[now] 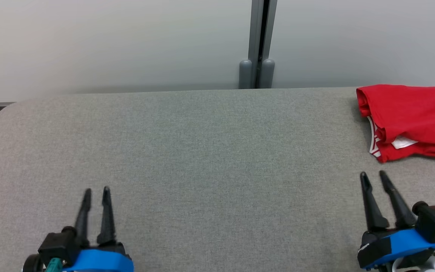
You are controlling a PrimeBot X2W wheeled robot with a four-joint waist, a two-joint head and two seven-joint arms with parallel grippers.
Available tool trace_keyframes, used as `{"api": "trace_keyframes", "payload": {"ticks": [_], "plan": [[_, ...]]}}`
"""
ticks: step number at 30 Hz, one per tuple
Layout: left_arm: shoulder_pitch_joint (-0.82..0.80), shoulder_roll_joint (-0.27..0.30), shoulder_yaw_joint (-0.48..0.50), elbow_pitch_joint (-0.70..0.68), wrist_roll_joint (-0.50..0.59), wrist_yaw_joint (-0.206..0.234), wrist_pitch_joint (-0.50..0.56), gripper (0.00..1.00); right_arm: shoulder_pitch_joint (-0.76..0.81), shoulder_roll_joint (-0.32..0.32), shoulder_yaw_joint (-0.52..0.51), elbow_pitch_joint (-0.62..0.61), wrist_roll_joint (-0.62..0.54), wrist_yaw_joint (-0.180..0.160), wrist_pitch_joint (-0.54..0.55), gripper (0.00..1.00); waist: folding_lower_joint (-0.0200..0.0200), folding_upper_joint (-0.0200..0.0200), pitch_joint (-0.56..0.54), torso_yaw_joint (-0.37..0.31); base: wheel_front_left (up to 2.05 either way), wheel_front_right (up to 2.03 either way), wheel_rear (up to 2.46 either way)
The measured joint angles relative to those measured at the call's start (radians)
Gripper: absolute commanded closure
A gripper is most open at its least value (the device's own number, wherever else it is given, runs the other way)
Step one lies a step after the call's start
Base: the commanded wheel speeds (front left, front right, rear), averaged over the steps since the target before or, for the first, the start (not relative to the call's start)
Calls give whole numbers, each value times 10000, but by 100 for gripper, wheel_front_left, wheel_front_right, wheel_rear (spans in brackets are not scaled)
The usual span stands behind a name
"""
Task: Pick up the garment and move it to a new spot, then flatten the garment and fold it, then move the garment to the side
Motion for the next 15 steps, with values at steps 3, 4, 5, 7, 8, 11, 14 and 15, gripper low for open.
{"api": "trace_keyframes", "payload": {"ticks": [3,4,5,7,8,11,14,15], "plan": [[178,-46,-19,301,-2,0,59,100,71,23,21,307,2,0,13,100,0,0,0,0,0,0,0],[234,-54,-17,387,-23,0,73,100,101,36,23,399,13,0,23,100,0,0,-1,0,0,0,0],[261,-63,-10,447,-155,0,144,100,105,44,23,472,130,0,63,100,0,0,-4,-1,0,0,0],[261,-63,19,476,-514,0,253,100,104,50,13,546,541,0,109,100,0,0,-11,-2,0,0,0],[260,-63,33,481,-700,-2,324,100,103,50,10,579,721,0,146,100,0,0,-15,-3,0,0,0],[257,-63,79,481,-1271,-15,456,100,96,50,-2,639,1321,0,219,100,0,0,-27,-4,0,0,0],[248,-65,128,477,-1831,-73,598,100,85,50,-10,692,1906,0,274,100,0,0,-38,-6,0,0,0],[242,-65,146,474,-2021,-79,642,100,83,50,-13,709,2098,0,282,100,0,0,-41,-7,0,0,0]]}}
